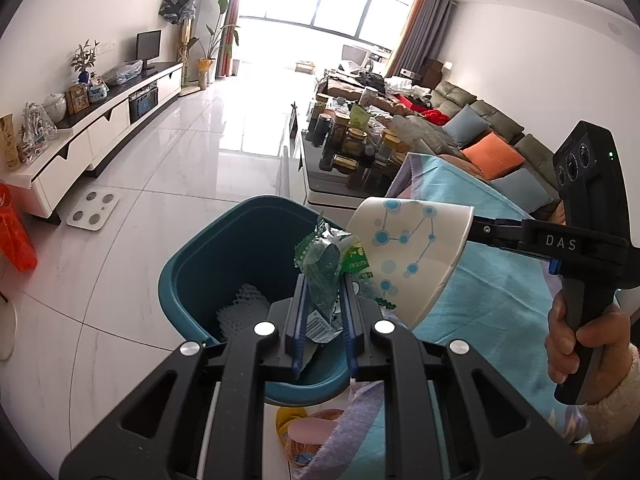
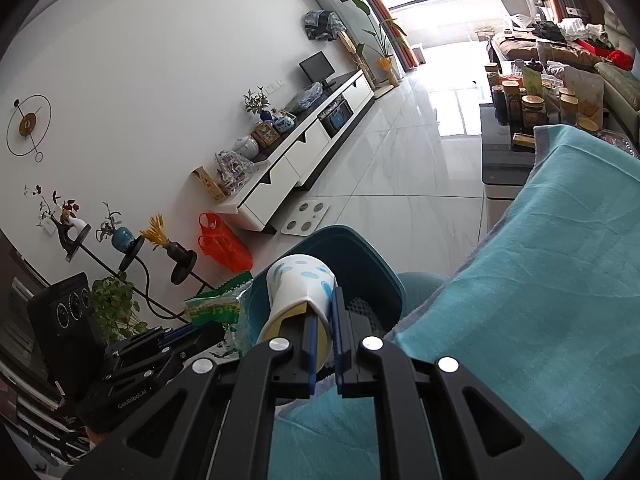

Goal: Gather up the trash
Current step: 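Open both grippers to drop the bottle and cup into the bin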

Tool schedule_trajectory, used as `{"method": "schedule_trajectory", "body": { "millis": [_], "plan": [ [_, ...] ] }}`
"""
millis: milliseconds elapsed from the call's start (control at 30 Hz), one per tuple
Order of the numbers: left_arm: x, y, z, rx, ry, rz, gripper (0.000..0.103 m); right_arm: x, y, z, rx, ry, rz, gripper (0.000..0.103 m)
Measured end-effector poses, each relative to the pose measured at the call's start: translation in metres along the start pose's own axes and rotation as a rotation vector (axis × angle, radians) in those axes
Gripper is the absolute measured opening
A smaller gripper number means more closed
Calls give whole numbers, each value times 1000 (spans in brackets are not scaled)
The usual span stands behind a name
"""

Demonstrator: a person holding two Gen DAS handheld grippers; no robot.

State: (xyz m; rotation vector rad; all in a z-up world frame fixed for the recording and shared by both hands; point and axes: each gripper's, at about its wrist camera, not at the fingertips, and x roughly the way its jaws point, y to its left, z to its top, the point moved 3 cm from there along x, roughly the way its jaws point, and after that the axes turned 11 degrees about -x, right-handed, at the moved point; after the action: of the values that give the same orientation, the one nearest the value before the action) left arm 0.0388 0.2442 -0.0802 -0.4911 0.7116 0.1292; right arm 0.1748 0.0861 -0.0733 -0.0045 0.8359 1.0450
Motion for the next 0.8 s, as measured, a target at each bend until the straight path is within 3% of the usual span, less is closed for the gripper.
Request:
{"method": "schedule_trajectory", "body": {
  "millis": [633, 800],
  "plan": [
    [35, 22, 1, -49, 51, 54, 18, 41, 9, 6, -8, 81, -45, 8],
    [45, 24, 0, -66, 66, 67, 22, 53, 13, 6, -14, 111, -62, 10]
  ]
}}
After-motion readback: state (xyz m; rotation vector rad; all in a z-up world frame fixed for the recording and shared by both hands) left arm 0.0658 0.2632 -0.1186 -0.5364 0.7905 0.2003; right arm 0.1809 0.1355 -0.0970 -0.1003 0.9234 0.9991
